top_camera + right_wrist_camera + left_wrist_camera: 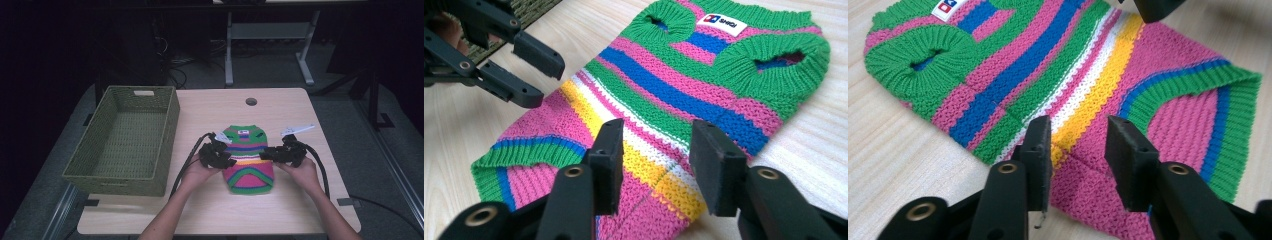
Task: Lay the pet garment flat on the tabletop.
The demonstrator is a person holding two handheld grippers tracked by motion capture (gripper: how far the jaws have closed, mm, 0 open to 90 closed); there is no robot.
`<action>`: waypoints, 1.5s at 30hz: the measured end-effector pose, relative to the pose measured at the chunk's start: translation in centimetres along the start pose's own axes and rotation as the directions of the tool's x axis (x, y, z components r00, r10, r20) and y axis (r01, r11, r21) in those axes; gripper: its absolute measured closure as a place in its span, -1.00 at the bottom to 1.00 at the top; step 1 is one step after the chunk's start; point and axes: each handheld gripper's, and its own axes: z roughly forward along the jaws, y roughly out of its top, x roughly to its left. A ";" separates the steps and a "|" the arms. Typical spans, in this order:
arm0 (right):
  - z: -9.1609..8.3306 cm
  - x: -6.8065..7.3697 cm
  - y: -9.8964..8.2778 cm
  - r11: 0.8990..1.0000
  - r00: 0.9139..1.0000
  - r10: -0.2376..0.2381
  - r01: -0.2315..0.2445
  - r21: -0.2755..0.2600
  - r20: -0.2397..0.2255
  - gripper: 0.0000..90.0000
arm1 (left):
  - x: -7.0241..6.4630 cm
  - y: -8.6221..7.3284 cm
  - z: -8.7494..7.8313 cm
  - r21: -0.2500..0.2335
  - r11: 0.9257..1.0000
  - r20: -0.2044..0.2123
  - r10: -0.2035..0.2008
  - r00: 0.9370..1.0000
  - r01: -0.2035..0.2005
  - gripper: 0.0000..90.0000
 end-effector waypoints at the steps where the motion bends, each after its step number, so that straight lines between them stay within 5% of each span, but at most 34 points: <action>1: -0.1 0.1 0.0 1.000 1.000 -0.002 0.002 0.004 0.005 0.21 | 0.0 0.0 -0.1 -0.009 1.000 0.002 -0.003 1.000 0.003 0.32; 17: -1.8 0.5 0.1 0.999 0.999 -0.013 0.015 -0.033 0.049 -0.04 | -0.1 -0.5 -1.6 -0.062 0.998 0.031 -0.020 0.999 0.022 0.23; 25: -2.6 0.3 -0.1 0.999 0.999 0.007 -0.006 -0.046 0.033 -0.16 | -0.1 -1.1 -2.4 -0.081 0.996 0.037 -0.043 0.998 0.045 0.15; 45: -4.8 0.1 -3.0 0.998 0.999 0.027 -0.025 -0.054 0.046 -0.23 | -1.1 -3.0 -3.9 -0.105 0.993 -0.001 -0.050 0.999 0.050 -0.22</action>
